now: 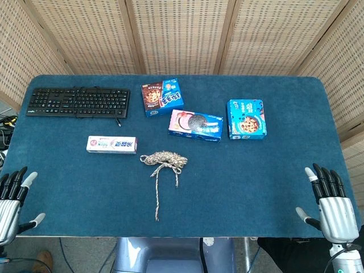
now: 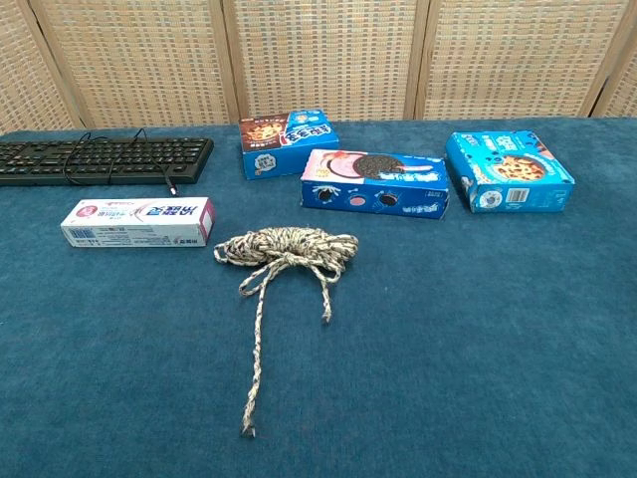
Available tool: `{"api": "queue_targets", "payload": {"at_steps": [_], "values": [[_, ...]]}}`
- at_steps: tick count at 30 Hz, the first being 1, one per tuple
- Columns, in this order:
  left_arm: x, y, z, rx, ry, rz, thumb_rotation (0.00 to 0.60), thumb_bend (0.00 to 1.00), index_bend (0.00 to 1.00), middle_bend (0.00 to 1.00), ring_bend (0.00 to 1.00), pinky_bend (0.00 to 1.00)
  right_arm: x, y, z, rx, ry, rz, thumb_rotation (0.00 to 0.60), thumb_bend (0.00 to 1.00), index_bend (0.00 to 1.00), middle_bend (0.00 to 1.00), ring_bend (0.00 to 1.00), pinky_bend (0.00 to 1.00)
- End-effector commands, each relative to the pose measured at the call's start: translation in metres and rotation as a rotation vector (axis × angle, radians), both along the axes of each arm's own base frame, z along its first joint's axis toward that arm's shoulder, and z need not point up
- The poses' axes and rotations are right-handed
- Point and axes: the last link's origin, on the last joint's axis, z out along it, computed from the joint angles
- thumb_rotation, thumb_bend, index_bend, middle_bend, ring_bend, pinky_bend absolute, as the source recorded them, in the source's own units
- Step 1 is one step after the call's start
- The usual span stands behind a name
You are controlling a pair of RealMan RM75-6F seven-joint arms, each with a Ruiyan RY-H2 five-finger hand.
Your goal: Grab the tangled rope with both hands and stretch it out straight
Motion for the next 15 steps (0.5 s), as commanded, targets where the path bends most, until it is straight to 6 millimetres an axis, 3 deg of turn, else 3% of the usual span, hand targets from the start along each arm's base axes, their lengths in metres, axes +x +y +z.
{"api": "queue_targets", "payload": {"at_steps": [1, 10, 15], "values": [[0.000, 0.000, 0.000, 0.001, -0.001, 0.000, 0.600, 0.00, 0.00, 0.00, 0.00, 0.00, 0.000, 0.000, 0.000, 0.001, 0.000, 0.003, 0.600, 0.00, 0.01, 0.00, 0.00, 0.00], [0.002, -0.001, -0.001, -0.004, 0.006, -0.002, 0.600, 0.00, 0.00, 0.00, 0.00, 0.00, 0.001, -0.004, -0.008, 0.049, 0.004, 0.011, 0.600, 0.00, 0.05, 0.00, 0.00, 0.00], [0.002, 0.001, -0.003, 0.002, 0.012, 0.007, 0.600, 0.00, 0.00, 0.00, 0.00, 0.00, 0.013, -0.034, -0.023, 0.156, 0.094, 0.131, 0.600, 0.00, 0.16, 0.00, 0.00, 0.00]]}}
